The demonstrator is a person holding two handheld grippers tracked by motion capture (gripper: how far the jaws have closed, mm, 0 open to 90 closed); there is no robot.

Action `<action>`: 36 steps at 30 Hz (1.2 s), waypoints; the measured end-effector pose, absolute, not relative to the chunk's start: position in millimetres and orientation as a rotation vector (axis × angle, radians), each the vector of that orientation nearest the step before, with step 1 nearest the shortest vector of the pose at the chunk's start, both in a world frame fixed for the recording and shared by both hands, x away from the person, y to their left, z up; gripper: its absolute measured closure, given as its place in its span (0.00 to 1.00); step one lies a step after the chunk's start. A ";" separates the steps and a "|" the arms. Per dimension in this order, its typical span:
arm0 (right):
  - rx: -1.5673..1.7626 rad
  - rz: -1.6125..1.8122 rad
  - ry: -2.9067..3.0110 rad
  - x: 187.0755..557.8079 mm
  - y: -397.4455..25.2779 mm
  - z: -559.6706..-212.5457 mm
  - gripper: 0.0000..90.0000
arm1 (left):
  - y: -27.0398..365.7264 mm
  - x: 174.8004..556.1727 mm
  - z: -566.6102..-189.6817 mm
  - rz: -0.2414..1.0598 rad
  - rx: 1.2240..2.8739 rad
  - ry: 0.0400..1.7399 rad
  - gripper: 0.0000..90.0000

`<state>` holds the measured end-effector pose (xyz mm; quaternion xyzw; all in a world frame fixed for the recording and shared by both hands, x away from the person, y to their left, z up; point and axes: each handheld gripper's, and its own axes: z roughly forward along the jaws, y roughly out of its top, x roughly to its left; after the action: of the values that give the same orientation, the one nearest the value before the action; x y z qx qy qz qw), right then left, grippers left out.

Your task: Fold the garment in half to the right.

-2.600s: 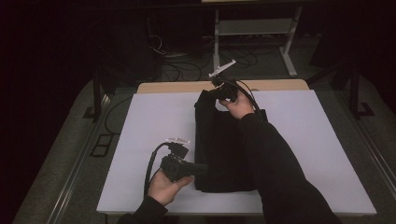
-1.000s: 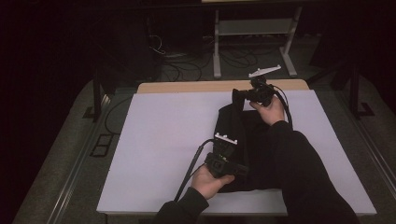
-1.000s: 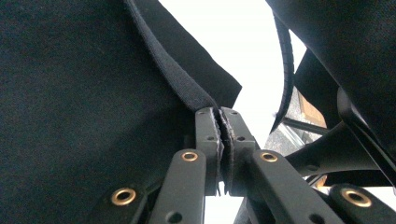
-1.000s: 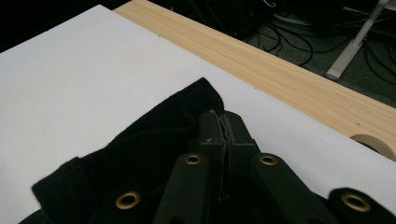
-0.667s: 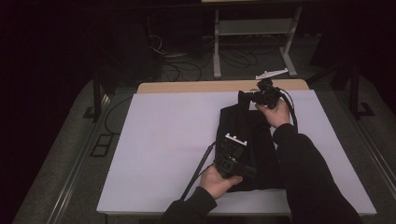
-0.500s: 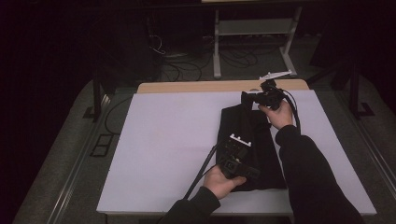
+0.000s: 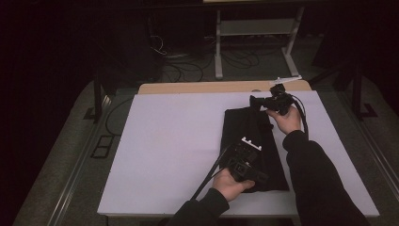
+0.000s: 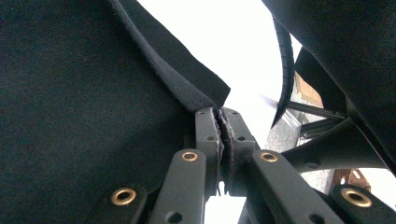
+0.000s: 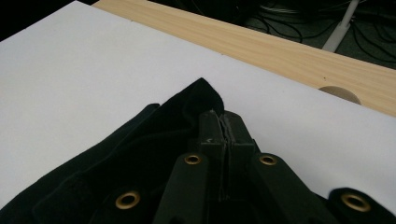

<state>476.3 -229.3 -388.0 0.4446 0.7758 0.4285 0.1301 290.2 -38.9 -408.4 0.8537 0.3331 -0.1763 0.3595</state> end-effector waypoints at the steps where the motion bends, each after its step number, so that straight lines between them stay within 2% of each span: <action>1: 1.296 1.245 2.254 476.3 -230.0 -388.7 0.97 | -39.9 290.5 -409.4 -0.454 2.203 0.855 0.95; 30: 1.365 1.247 2.253 474.4 -251.5 -415.9 0.96 | -62.6 293.4 -425.6 -0.474 2.263 0.867 0.95; 32: 1.364 1.243 2.246 474.8 -252.6 -416.6 0.94 | -66.0 293.8 -426.1 -0.467 2.274 0.868 0.95; 36: 1.395 1.229 2.206 474.6 -256.4 -416.4 0.85 | -72.1 293.4 -426.0 -0.459 2.279 0.860 0.94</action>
<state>474.6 -256.4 -416.4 0.4795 0.7584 0.4226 0.1281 293.4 -72.1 -426.0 0.8693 0.3281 -0.1751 0.3254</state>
